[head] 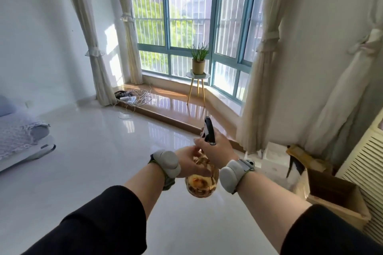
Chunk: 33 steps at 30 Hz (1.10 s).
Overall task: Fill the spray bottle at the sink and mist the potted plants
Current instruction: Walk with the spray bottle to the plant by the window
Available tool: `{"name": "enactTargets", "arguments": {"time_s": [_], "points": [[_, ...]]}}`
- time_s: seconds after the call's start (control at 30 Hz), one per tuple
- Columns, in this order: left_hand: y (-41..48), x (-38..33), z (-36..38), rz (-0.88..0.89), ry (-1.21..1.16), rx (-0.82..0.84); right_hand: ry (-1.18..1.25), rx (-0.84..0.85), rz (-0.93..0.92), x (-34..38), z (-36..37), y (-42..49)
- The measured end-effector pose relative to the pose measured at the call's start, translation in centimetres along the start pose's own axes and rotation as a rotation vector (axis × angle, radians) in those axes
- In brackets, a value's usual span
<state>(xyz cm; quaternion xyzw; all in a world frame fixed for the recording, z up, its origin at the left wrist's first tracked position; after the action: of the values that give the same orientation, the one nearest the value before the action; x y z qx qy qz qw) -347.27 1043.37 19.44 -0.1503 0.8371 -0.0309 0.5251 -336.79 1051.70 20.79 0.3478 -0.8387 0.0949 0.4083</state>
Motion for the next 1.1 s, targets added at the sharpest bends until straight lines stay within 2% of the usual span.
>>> {"name": "enactTargets", "arguments": {"time_s": [0.2, 0.4, 0.67, 0.83, 1.0, 1.1], "points": [[12.5, 0.6, -8.3, -0.049, -0.049, -0.065, -0.033, 0.102, -0.091, -0.6, 1.0, 16.3], [24.2, 4.1, -16.8, -0.045, -0.142, -0.077, -0.024, 0.16, -0.08, -2.4, 5.3, 31.0], [44.2, 6.6, -31.2, 0.027, -0.137, -0.011, -0.05, 0.071, 0.021, -3.4, 9.5, 54.3], [53.4, 6.9, -35.8, 0.035, -0.098, 0.008, 0.007, 0.054, 0.052, -4.9, 9.9, 63.9], [66.4, 7.6, -40.9, 0.051, -0.107, 0.051, 0.098, 0.055, 0.065, -8.4, 10.2, 77.3], [74.6, 7.9, -44.5, 0.026, -0.118, 0.021, 0.172, 0.08, 0.049, -10.4, 10.4, 86.5]]}}
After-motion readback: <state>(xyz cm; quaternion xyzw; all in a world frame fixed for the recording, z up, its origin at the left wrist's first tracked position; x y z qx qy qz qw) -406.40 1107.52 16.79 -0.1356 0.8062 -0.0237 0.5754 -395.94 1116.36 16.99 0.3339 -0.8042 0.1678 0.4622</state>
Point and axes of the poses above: each hand's wrist, its own y-axis towards the middle knuckle, its own z-axis out of the palm, x = y × z, the point moved 1 cm from there along y, towards the middle knuckle, and after that the axes turned 12 degrees about -y, right-handed, at the moved point
